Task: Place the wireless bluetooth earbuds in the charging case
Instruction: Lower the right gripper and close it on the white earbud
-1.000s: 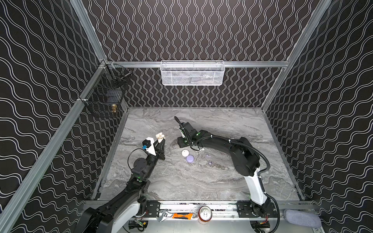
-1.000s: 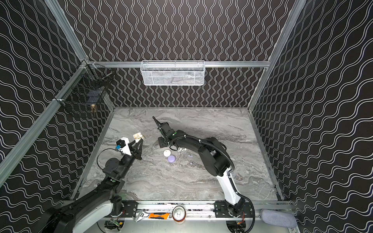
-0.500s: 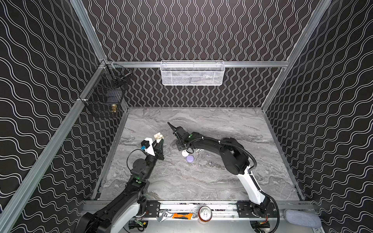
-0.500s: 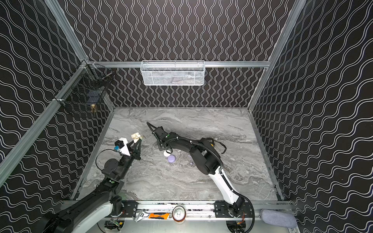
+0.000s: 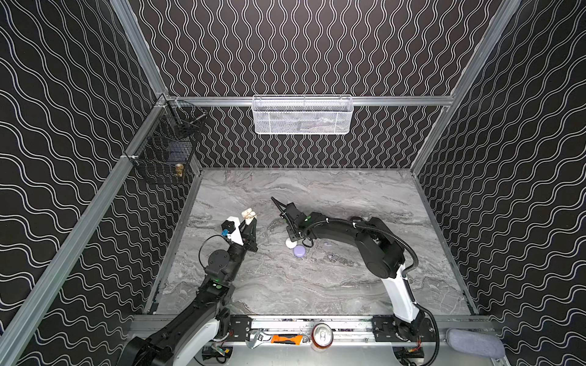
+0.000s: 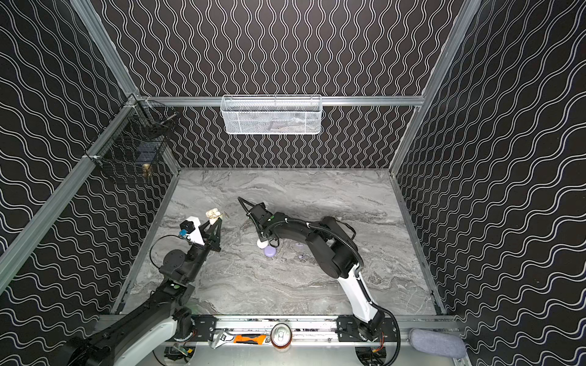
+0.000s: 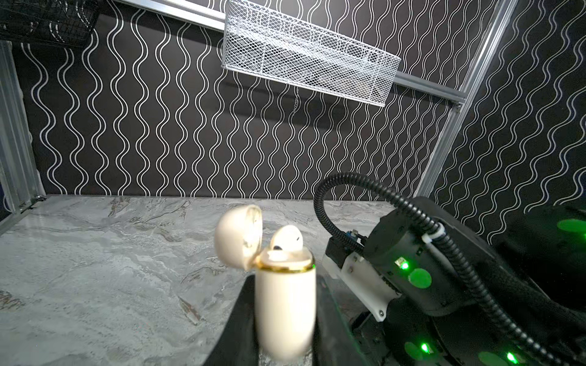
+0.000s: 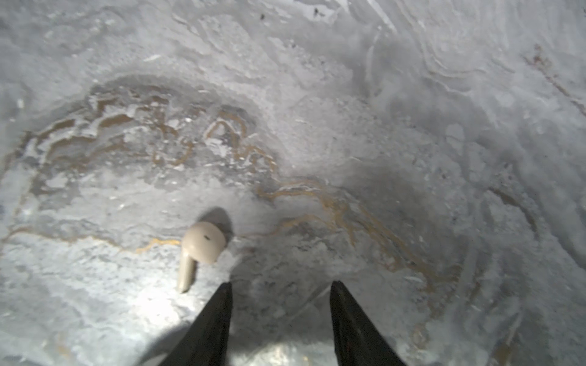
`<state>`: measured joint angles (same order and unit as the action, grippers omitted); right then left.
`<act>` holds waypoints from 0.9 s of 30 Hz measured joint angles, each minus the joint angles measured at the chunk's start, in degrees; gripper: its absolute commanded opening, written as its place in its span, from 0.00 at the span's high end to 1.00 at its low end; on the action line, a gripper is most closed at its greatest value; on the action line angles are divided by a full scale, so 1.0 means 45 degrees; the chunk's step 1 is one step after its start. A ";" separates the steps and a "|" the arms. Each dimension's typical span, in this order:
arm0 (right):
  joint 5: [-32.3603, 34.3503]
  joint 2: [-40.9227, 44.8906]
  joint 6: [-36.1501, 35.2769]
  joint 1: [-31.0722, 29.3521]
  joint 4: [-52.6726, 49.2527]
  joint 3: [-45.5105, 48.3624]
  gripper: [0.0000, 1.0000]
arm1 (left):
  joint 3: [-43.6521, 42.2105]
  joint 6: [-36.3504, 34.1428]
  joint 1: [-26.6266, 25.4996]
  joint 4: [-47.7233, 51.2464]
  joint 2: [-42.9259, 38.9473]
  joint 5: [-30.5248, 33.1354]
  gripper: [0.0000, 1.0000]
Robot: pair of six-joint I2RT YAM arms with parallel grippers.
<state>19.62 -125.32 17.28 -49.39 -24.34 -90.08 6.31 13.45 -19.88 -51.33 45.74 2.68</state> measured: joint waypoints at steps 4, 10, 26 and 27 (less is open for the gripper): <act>-0.0010 0.0107 -0.0039 0.0267 0.0005 0.0092 0.51 | 0.0005 -0.0034 0.0000 0.0005 -0.0005 0.0000 1.00; -0.0816 0.1457 0.0000 0.0291 0.0486 0.0631 0.48 | 0.0010 -0.0034 0.0000 0.0000 0.0024 0.0000 1.00; -0.2788 -0.0690 0.0389 0.0248 0.0593 -0.2089 0.50 | -0.0102 -0.0369 -0.0160 -0.0617 0.0214 -0.0549 1.00; -0.2783 -0.0782 0.0389 0.0248 0.0515 -0.2132 0.51 | -0.0126 -0.0374 -0.0170 -0.0733 0.0233 -0.0661 1.00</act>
<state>7.09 -128.84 19.03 -48.27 -22.02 -99.68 5.74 11.77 -20.64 -54.63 46.78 -0.30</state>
